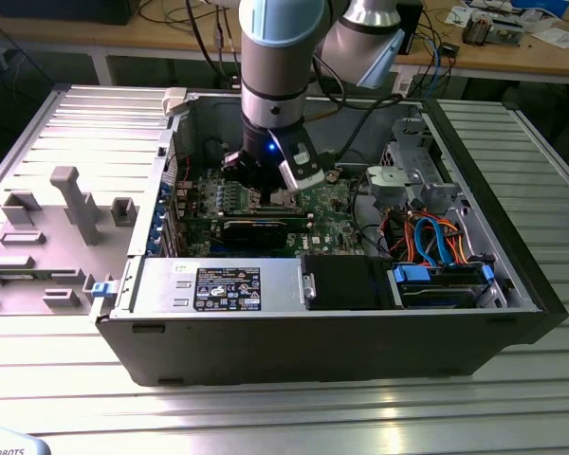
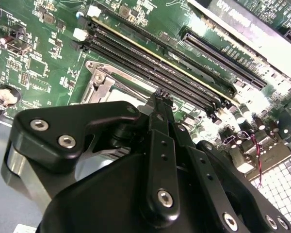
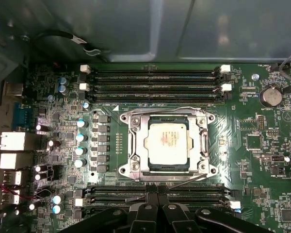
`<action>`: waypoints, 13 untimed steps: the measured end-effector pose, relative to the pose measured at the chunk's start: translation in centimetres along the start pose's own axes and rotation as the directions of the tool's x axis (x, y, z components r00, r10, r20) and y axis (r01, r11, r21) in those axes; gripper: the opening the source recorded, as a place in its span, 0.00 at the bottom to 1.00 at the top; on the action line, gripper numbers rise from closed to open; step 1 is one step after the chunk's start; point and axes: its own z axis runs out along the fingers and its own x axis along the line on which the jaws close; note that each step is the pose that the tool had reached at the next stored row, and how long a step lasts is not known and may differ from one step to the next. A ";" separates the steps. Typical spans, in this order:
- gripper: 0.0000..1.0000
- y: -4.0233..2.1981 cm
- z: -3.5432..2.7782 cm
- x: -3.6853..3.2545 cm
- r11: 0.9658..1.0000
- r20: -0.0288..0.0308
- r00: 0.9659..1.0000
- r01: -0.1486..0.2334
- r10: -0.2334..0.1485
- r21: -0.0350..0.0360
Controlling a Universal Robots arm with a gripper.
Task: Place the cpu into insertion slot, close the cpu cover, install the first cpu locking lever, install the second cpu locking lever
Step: 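Install the second cpu locking lever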
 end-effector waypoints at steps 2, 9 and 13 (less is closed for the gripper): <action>0.11 -0.06 0.01 0.05 1.000 -0.003 1.000 0.003 -0.003 0.000; 0.11 -0.27 0.63 0.45 0.999 -0.018 0.999 0.035 -0.035 -0.003; 0.11 -0.44 1.02 0.64 0.998 -0.026 0.997 0.067 -0.067 -0.011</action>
